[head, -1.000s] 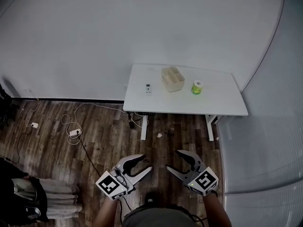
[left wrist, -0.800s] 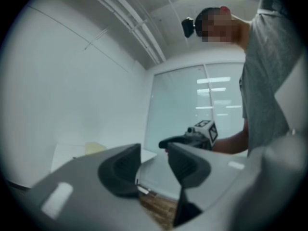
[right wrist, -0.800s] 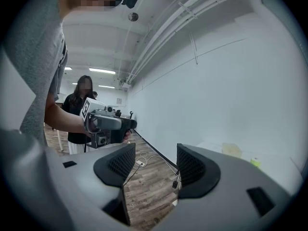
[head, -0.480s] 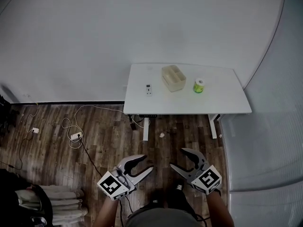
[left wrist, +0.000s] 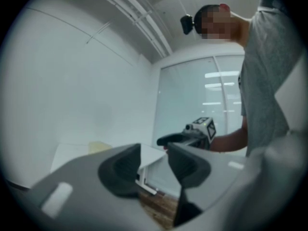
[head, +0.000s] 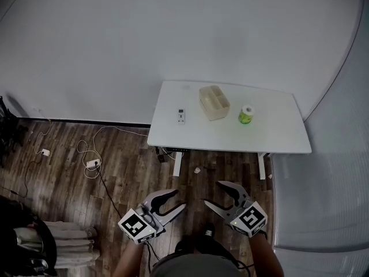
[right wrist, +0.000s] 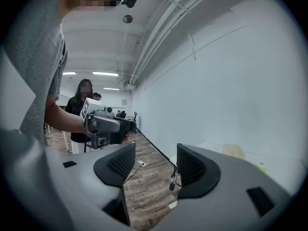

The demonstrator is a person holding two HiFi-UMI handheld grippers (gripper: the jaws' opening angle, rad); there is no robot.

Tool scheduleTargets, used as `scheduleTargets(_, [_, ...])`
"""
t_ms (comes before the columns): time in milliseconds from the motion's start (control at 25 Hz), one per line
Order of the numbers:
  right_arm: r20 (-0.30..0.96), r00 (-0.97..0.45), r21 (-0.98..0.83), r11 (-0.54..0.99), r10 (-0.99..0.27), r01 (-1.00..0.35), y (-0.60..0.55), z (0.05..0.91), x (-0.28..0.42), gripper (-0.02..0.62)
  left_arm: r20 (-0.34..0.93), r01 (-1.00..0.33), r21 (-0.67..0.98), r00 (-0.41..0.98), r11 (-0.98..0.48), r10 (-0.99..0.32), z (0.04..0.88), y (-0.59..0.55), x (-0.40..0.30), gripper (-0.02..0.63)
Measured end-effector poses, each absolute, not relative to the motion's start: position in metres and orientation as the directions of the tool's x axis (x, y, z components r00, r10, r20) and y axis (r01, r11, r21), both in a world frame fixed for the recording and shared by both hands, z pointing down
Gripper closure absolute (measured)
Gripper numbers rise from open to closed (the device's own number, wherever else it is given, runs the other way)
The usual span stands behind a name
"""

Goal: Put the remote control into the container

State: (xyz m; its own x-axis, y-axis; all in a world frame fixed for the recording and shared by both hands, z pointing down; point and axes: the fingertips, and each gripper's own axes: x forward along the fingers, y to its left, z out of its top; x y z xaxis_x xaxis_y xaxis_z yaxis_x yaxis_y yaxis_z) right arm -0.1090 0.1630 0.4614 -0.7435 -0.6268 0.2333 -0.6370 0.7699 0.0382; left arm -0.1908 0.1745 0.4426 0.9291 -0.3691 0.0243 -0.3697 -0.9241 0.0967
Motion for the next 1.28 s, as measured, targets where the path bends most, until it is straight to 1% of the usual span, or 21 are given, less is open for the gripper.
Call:
scheduleTargets(560, [0.196,-0.833,0.025,0.851,-0.518,-0.524,0.098,0.451,-0.037,0.337,0.053,-0.47,0.058,0.882,-0.881,-0.467,0.426,0.12,-0.103,0.445])
scheduleTargets(840, [0.181,-0.84,0.037,0.857,-0.511,-0.513,0.075,0.45,-0.013,0.337,0.084,-0.451,0.034,0.891,-0.892,-0.447,0.431,0.107,-0.072,0.445])
scheduleTargets(1080, [0.186,-0.837,0.036,0.855,-0.515,-0.518,0.063,0.453,-0.006,0.337,0.081,-0.437,0.036,0.897,-0.899,-0.434,0.434,0.093,-0.064,0.445])
scheduleTargets(1280, [0.207,-0.832,0.033,0.853,-0.515,-0.52,0.044,0.46,-0.014,0.337,0.072,-0.443,0.052,0.896,-0.895,-0.439,0.437,0.074,-0.074,0.445])
